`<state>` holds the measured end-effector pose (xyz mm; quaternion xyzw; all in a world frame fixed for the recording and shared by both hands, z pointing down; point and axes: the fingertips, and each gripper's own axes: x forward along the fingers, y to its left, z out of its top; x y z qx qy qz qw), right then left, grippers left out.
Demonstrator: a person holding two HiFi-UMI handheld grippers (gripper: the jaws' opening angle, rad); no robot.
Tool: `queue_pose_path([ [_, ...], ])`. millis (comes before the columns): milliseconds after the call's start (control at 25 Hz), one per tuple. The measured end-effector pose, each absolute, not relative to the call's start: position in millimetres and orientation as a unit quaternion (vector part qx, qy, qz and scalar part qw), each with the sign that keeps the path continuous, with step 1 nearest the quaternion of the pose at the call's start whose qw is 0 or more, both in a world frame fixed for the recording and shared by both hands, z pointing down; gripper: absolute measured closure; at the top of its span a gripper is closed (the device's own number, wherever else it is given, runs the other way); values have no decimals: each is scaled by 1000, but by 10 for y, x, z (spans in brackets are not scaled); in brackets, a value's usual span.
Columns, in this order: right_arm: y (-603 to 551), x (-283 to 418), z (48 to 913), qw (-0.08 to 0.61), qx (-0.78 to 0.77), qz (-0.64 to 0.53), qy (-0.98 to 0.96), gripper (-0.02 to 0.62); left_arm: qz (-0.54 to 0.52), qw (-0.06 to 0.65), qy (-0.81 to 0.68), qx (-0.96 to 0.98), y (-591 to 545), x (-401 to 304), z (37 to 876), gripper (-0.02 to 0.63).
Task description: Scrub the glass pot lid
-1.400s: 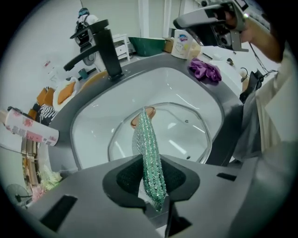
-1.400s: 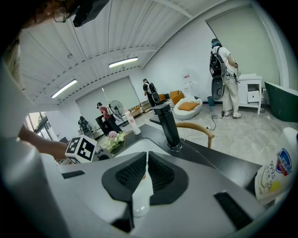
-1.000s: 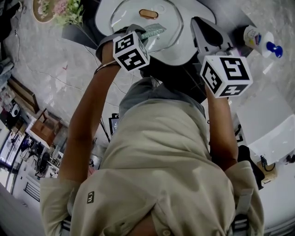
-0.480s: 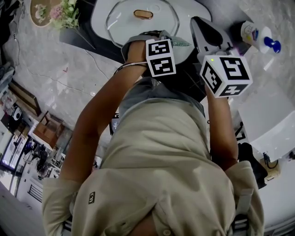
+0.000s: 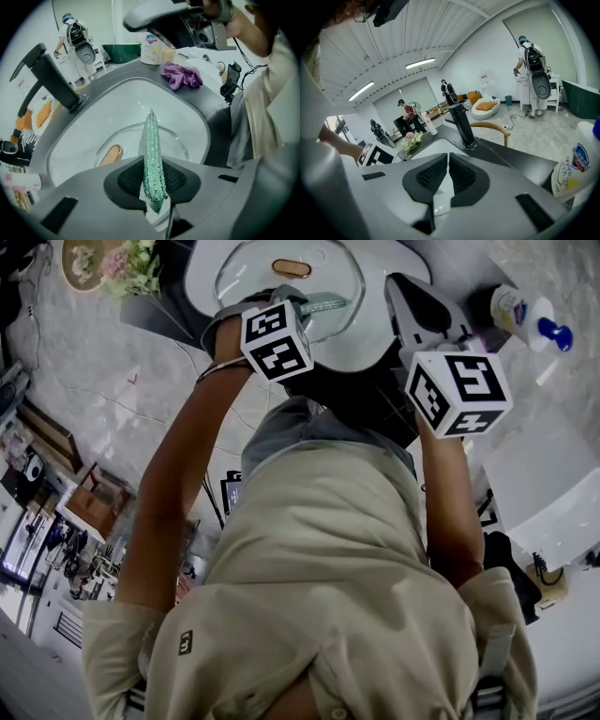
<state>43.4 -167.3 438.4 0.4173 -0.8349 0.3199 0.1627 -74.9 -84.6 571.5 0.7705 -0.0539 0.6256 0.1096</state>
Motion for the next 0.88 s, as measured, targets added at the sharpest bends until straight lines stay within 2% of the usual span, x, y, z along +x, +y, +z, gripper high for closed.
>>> queue_pose_path([
  [520, -1631, 354, 4428, 169, 406, 321, -839, 568, 674, 158, -159, 704, -1226, -2158, 5694, 518],
  [720, -1604, 297, 4484, 175, 401, 324, -839, 568, 684, 146, -164, 696, -1487, -2228, 5777, 518],
  [880, -1601, 301, 4521, 179, 400, 326, -838, 568, 689, 103, -149, 702, -1785, -2127, 5840, 518],
])
